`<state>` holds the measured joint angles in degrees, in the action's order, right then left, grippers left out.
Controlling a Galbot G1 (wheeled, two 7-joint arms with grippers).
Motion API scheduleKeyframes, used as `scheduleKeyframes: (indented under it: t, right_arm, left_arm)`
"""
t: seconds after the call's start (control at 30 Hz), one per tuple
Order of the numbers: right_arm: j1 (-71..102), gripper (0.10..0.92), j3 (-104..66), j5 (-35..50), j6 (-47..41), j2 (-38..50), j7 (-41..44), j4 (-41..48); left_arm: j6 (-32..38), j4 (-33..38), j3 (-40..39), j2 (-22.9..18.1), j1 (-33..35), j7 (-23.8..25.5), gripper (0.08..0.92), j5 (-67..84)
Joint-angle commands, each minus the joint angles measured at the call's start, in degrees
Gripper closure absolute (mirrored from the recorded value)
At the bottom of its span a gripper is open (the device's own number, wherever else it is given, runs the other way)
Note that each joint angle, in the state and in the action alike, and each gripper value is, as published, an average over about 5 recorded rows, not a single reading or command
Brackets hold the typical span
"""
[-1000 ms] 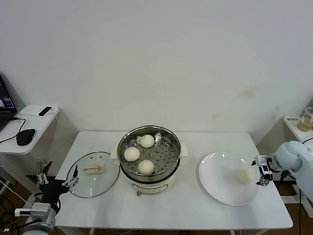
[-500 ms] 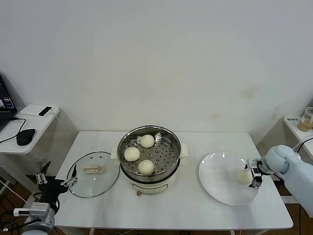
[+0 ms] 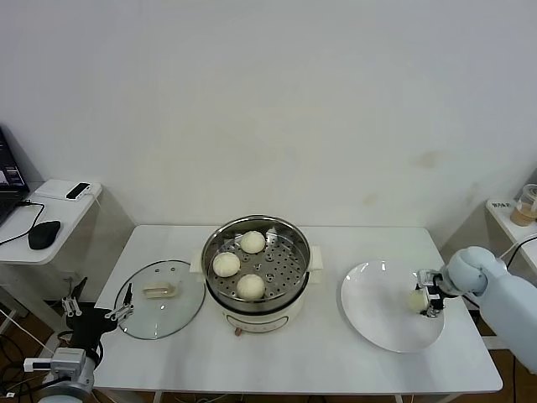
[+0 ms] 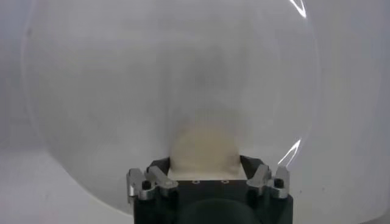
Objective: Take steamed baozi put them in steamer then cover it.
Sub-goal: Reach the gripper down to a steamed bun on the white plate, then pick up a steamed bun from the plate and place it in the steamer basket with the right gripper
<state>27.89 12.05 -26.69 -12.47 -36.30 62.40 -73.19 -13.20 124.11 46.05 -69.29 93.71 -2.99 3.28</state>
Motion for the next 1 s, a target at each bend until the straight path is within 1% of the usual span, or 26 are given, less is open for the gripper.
scheduleKeyframes:
  t: [0.03, 0.3, 0.43, 0.57, 0.7, 0.8, 0.9, 1.0]
  right_arm:
    - [-1.4, 0.382, 1.3, 1.3, -0.4, 1.2, 1.2, -0.8]
    - [-9.1, 0.413, 7.4, 8.1, -2.1, 7.8, 3.7, -8.1]
    - [-20.3, 0.414, 16.0, 14.4, -4.2, 10.0, 4.0, -12.5]
    - [-33.2, 0.414, 25.9, 21.7, -7.4, 10.0, 3.4, -16.3]
    - [-46.2, 0.407, 35.7, 28.0, -11.0, 6.5, 2.1, -18.1]
    - [-54.4, 0.406, 41.9, 33.2, -14.0, 1.5, -0.2, -18.1]
    - [-60.2, 0.405, 46.7, 38.3, -17.1, -4.6, -3.4, -17.4]
    - [-62.5, 0.400, 49.2, 43.4, -20.1, -10.2, -6.0, -16.8]
  left_arm:
    - [0.1, -0.2, -0.1, -0.1, 0.0, 0.0, 0.177, 0.0]
    - [0.2, -0.2, -0.3, 0.3, 0.0, 0.0, 0.177, 0.2]
    - [0.2, -0.3, -0.5, 0.7, -0.1, 0.0, 0.177, 0.4]
    - [0.2, -0.4, -0.7, 0.9, -0.4, 0.0, 0.177, 0.6]
    - [0.1, -0.6, -0.9, 1.1, -0.7, 0.0, 0.177, 0.7]
    - [0.1, -0.7, -1.0, 1.3, -0.9, 0.1, 0.177, 0.7]
    - [0.1, -0.9, -0.9, 1.6, -1.0, 0.1, 0.177, 0.8]
    - [0.1, -1.1, -0.6, 2.0, -1.1, 0.1, 0.177, 0.8]
